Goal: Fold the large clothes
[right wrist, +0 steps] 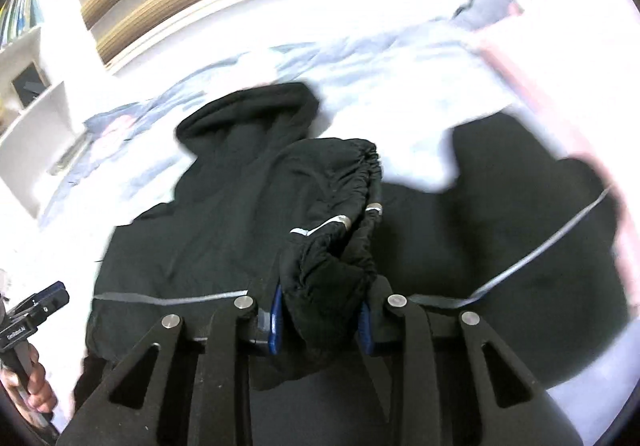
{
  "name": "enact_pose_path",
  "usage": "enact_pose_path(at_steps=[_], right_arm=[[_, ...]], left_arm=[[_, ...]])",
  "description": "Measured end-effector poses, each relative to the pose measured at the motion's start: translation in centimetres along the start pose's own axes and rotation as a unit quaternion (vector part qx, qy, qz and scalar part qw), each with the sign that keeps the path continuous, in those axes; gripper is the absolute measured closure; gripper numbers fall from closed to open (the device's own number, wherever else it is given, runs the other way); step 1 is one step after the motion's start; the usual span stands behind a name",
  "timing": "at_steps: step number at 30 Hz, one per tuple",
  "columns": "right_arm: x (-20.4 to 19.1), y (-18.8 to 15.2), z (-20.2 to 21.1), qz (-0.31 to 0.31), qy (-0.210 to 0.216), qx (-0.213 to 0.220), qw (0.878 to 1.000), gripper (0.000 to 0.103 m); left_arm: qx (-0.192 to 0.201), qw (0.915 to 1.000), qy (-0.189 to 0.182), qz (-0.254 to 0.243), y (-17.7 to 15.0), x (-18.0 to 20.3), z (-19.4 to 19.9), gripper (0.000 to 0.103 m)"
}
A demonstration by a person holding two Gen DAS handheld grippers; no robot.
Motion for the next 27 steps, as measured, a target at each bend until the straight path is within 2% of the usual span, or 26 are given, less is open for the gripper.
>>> enact_pose_path(at_steps=[2,5,8,11,15,16,17,19,21,23,25,27], right_arm=[[1.8,-0.6,-0.9,0.004,-0.022,-0.018,1.000,0.070],[4.0,-3.1,-4.7,0.001,-0.047,-0.061,0.997,0.070],[6.3,-6.6,-8.8,-0.018,-0.045,-0.112,0.993,0.070],[6.7,-7.3,-9.2,-0.012,-0.045,-0.091,0.995,0.068],[6.4,-7.1,-7.5,-0.008,-0.048,-0.102,0.994,0.061],[6.0,-6.7,-6.1,-0.013,-0.037,-0.092,0.995,0.056],[5.8,-6.3,-4.8,-0.014,-0.027,-0.078,0.997,0.053],[4.7,-5.2,-1.6,-0.007,-0.018,-0.028,0.999,0.032],[3.8,-4.8,0.0,0.009,-0.020,0.002,1.000,0.029],[2.4,-5.2,-0.4,0.033,-0.021,0.002,0.999,0.029],[2.1,-6.3,-2.1,0.050,-0.045,-0.013,0.998,0.030],[2.6,-8.0,-4.9,0.057,-0.059,-0.045,0.996,0.031]], left_arm=[[-0.026,0.9996,0.013,-0.005,-0.6,0.8,-3.1,0.034],[-0.071,0.9965,0.044,0.004,-2.4,0.4,-7.9,0.034],[-0.070,0.9959,0.058,-0.003,-3.3,0.2,-9.4,0.034],[-0.065,0.9962,0.058,-0.004,-3.3,0.2,-9.4,0.034],[-0.049,0.9963,0.071,-0.009,-3.3,1.0,-8.1,0.034],[-0.044,0.9968,0.067,-0.009,-3.3,1.3,-7.3,0.034],[-0.037,0.9982,0.048,-0.007,-3.1,2.0,-6.3,0.034],[-0.014,0.9998,0.013,-0.002,-3.0,3.4,-4.2,0.034],[0.013,0.9999,0.003,0.008,-2.8,4.3,-2.4,0.034],[0.025,0.9995,0.006,0.019,-3.1,4.6,-2.4,0.034],[0.009,0.9993,0.024,0.028,-4.1,4.0,-4.3,0.034],[-0.006,0.9991,0.023,0.035,-5.6,3.1,-7.1,0.034]])
Point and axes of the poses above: each gripper's, at about its wrist camera, not at the fingertips, and z roughly against the way its jaws point, x to its right, y to its top, the point moved 9 cm from there along -z, roughly the way its jaws point, and after that the axes turned 6 degrees about -x, right-handed, at the moved point
